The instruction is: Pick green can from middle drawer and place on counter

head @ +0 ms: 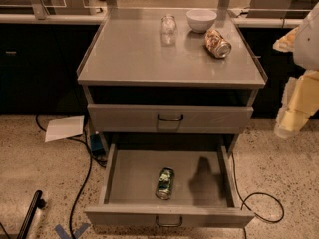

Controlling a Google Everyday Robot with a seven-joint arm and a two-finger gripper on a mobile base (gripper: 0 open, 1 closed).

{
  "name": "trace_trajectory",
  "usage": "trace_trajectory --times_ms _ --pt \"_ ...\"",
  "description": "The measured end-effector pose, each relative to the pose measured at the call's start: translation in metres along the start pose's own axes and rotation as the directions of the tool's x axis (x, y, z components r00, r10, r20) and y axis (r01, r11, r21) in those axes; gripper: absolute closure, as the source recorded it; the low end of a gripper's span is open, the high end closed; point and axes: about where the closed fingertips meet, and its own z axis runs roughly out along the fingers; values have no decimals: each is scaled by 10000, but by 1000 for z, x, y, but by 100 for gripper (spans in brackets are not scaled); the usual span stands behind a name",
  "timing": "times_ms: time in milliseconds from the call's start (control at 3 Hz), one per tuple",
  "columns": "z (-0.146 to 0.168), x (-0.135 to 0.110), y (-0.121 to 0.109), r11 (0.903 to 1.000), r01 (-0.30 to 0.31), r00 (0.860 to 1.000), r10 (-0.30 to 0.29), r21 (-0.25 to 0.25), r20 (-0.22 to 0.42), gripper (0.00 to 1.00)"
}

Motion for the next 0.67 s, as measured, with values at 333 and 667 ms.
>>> trace_trajectory --times_ms 333,667 --pt "0 -1 -1 10000 35 10000 -35 24 -20 0" --pt "7 -14 -7 9960 -765 9963 745 467 431 0"
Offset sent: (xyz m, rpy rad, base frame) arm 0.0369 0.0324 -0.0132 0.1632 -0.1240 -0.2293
